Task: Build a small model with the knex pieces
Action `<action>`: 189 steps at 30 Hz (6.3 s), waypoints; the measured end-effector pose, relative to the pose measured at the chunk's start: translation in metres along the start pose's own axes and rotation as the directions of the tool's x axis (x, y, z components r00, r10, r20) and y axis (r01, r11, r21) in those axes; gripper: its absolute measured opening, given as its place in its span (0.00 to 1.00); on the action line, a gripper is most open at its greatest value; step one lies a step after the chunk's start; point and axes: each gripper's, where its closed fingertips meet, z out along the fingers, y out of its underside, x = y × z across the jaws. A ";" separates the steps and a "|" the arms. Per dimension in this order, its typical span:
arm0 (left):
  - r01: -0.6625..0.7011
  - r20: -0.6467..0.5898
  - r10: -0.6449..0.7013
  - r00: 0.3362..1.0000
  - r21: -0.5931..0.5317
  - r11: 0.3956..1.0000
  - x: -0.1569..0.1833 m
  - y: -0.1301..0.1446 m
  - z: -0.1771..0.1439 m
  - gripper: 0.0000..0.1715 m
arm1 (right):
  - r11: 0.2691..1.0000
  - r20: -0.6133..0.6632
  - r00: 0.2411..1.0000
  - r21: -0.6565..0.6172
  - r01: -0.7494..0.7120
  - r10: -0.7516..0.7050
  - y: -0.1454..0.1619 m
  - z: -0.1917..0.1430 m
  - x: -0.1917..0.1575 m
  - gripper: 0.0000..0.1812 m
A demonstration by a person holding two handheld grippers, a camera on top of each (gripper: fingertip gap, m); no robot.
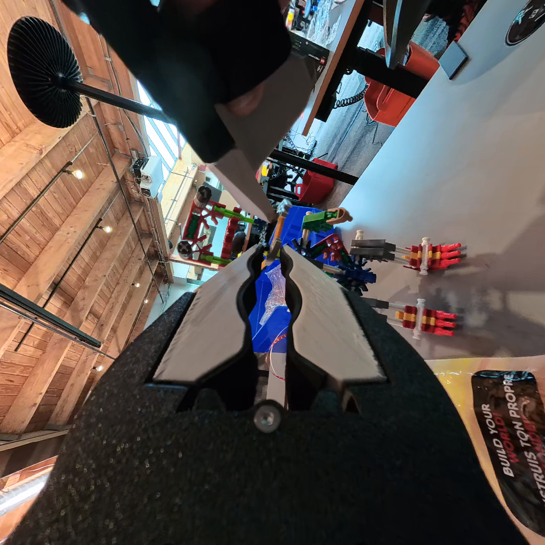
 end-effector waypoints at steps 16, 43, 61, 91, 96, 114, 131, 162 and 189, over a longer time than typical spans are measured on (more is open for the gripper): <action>-0.048 0.012 0.048 0.999 0.001 0.999 0.001 -0.002 0.003 0.04 | 1.000 -0.018 1.000 -0.002 0.009 -0.009 0.002 0.002 0.003 0.01; 0.103 -0.040 -0.102 0.994 0.035 0.994 -0.005 0.000 0.001 0.03 | 0.747 -0.334 0.759 0.194 0.636 -0.559 0.000 0.008 0.001 0.14; 0.147 -0.030 -0.146 0.989 0.037 0.988 -0.008 0.003 0.002 0.06 | 0.695 -0.471 0.670 0.152 0.702 -0.574 -0.011 0.003 0.009 0.04; 0.005 0.050 -0.007 0.999 0.030 1.000 -0.012 -0.001 0.005 0.04 | 0.694 -0.494 0.655 0.136 0.707 -0.571 -0.010 0.003 0.010 0.03; 0.030 0.020 -0.031 0.999 0.024 0.999 -0.011 0.000 0.005 0.04 | 0.691 -0.494 0.653 0.135 0.710 -0.574 -0.011 0.004 0.009 0.04; 0.050 -0.005 -0.050 0.999 0.035 0.998 -0.011 0.001 0.004 0.03 | 0.685 -0.447 0.712 0.257 0.682 -0.541 -0.013 -0.002 0.006 0.09; 0.046 -0.015 -0.046 0.999 0.014 0.999 -0.010 0.004 0.006 0.03 | 0.602 -0.511 0.608 0.203 0.772 -0.608 -0.011 -0.002 0.001 0.04; 0.094 0.017 -0.095 0.995 0.042 0.995 -0.011 0.005 0.010 0.04 | 0.643 -0.479 0.661 0.232 0.730 -0.578 -0.010 -0.001 0.004 0.04; 0.105 -0.001 -0.105 0.994 0.037 0.994 -0.010 0.005 0.010 0.02 | 0.581 -0.482 0.596 0.200 0.789 -0.643 -0.012 0.004 0.011 0.03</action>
